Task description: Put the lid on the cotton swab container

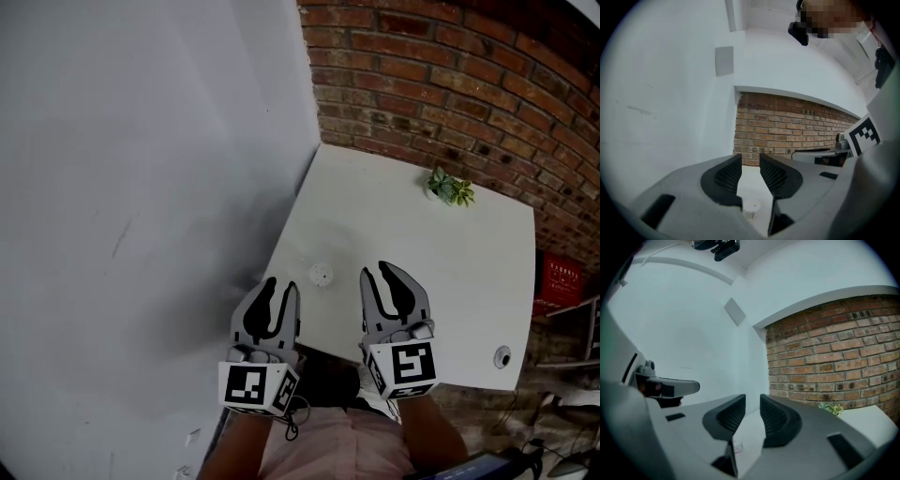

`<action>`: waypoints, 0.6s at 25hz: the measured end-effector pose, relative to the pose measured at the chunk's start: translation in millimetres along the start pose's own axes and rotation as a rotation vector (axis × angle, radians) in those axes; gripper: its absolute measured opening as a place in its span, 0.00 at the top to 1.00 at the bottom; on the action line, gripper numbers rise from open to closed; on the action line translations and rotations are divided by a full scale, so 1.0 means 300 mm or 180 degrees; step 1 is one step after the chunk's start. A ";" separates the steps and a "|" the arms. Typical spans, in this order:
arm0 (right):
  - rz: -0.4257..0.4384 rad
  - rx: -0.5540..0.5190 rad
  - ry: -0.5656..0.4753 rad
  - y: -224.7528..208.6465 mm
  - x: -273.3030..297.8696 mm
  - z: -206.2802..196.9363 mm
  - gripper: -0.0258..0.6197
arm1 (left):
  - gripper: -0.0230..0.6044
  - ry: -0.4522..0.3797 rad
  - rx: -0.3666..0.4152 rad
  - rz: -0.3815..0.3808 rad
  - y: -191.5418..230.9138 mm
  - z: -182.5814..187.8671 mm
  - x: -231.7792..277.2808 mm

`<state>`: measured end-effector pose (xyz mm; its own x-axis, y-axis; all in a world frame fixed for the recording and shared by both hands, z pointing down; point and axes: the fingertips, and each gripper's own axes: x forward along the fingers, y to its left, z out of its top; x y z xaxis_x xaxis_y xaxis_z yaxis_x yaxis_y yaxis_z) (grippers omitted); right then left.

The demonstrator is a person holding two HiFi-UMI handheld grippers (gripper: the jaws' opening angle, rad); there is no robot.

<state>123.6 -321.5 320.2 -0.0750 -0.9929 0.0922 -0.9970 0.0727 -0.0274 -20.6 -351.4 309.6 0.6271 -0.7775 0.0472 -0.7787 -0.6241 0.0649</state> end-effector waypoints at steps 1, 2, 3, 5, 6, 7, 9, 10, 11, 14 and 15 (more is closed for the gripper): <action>-0.0020 0.0006 0.0035 0.002 0.013 -0.010 0.80 | 0.76 0.0031 -0.0024 -0.0023 0.011 -0.013 0.011; -0.0042 0.0012 0.0075 0.003 0.025 -0.022 0.80 | 0.75 0.0069 -0.0049 -0.0048 0.021 -0.028 0.021; -0.0061 0.0016 0.0113 0.005 0.037 -0.034 0.80 | 0.75 0.0108 -0.0075 -0.0074 0.032 -0.045 0.031; -0.0098 0.0037 0.0180 0.009 0.066 -0.060 0.80 | 0.73 0.0184 -0.0128 -0.0121 0.058 -0.083 0.053; -0.0116 0.0049 0.0215 0.010 0.081 -0.075 0.80 | 0.73 0.0224 -0.0157 -0.0145 0.071 -0.104 0.066; -0.0132 0.0054 0.0253 0.011 0.095 -0.089 0.80 | 0.73 0.0270 -0.0188 -0.0169 0.084 -0.125 0.079; -0.0169 0.0070 0.0332 0.010 0.123 -0.120 0.80 | 0.72 0.0369 -0.0253 -0.0216 0.102 -0.164 0.106; -0.0192 0.0089 0.0368 0.007 0.137 -0.137 0.80 | 0.71 0.0416 -0.0283 -0.0243 0.108 -0.185 0.120; -0.0212 0.0102 0.0400 0.003 0.151 -0.154 0.80 | 0.70 0.0463 -0.0310 -0.0272 0.113 -0.208 0.134; -0.0245 0.0124 0.0506 -0.006 0.185 -0.207 0.81 | 0.66 0.0607 -0.0380 -0.0350 0.124 -0.284 0.167; -0.0251 0.0139 0.0544 -0.008 0.192 -0.228 0.81 | 0.66 0.0653 -0.0404 -0.0368 0.128 -0.311 0.175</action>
<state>120.1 -372.5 393.6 -0.0027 -0.9647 0.2632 -0.9983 -0.0125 -0.0561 -15.6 -409.0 407.5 0.7130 -0.6616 0.2323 -0.7008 -0.6831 0.2054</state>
